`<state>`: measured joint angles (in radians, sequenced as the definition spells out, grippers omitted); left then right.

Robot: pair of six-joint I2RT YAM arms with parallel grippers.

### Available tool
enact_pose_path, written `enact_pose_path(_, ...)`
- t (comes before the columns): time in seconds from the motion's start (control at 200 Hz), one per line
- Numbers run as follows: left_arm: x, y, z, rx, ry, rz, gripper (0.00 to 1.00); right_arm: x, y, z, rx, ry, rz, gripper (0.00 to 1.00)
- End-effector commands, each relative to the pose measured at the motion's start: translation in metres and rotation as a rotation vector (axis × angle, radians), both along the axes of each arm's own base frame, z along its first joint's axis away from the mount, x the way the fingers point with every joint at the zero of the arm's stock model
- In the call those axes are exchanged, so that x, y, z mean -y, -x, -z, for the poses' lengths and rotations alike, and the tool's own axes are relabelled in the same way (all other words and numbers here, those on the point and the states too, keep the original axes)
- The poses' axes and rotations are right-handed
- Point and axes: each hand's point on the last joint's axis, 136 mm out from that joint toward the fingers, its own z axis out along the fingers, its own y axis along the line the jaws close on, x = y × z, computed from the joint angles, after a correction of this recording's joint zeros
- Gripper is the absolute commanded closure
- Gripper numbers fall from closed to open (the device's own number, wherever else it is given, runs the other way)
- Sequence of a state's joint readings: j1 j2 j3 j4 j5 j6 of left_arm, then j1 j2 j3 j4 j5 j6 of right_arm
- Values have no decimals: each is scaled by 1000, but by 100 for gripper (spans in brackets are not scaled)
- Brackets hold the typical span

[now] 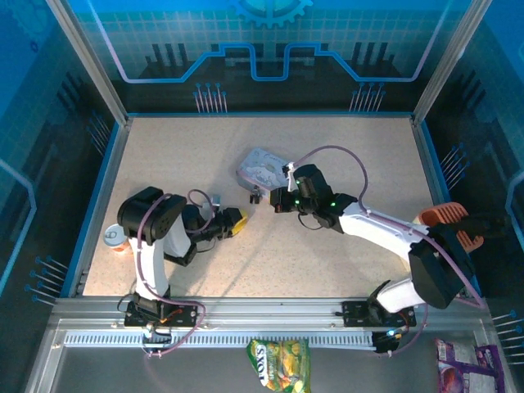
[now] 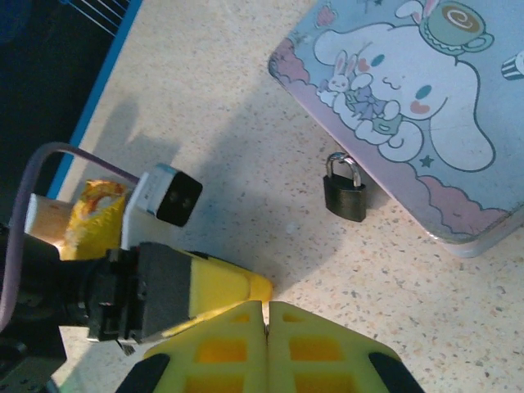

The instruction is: Unlock the padlock with the key

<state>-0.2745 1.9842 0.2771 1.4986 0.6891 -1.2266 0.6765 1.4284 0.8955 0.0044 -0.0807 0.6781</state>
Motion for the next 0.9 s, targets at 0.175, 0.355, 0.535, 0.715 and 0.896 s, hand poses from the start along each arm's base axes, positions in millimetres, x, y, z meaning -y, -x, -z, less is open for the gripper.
enact_pose_path(0.175,19,-9,-90,426,-66,58,49,-1,5,-66,39,-124,-3,100)
enact_pose_path(0.355,38,1,-134,773,-291,110,46,1,13,-97,66,-184,-9,100)
enact_pose_path(0.535,32,25,-158,1055,-440,129,42,6,22,-123,101,-226,-15,100)
enact_pose_path(0.715,36,39,-172,1257,-516,155,36,8,34,-140,125,-254,-29,100)
enact_pose_path(0.896,52,41,-182,1408,-510,176,34,4,46,-146,130,-267,-58,100)
